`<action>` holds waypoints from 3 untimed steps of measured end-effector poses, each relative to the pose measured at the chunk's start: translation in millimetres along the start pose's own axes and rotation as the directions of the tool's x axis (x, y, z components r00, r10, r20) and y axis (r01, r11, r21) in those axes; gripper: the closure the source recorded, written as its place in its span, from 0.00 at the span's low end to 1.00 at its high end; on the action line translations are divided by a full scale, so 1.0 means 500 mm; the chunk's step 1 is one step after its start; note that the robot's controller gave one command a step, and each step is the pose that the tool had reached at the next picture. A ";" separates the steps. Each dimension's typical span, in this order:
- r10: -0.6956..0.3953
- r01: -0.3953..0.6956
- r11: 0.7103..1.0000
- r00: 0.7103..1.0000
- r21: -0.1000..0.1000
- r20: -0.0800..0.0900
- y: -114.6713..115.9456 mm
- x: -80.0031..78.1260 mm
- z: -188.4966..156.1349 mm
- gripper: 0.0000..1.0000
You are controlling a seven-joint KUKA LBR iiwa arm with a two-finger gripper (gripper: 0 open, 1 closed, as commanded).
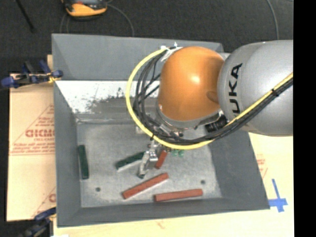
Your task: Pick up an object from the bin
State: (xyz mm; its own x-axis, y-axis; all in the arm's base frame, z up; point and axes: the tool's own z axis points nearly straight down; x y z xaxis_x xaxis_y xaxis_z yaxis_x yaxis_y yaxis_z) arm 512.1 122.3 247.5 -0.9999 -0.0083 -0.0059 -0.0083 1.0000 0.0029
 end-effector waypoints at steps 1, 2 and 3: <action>-0.077 0.077 0.997 0.997 0.005 -0.020 -0.027 0.012 0.070 0.00; -0.081 0.081 0.997 0.997 0.000 0.011 -0.020 0.011 0.076 0.00; 0.024 -0.024 1.000 1.000 0.000 0.001 -0.029 0.008 0.217 0.00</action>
Offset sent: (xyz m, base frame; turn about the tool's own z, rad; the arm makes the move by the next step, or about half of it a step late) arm -0.0170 -0.0073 -0.1292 -0.0601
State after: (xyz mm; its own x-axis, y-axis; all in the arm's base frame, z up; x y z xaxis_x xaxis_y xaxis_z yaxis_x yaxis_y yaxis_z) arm 508.9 107.9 138.9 -0.9999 0.0156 -0.0071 0.0156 0.9999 0.0028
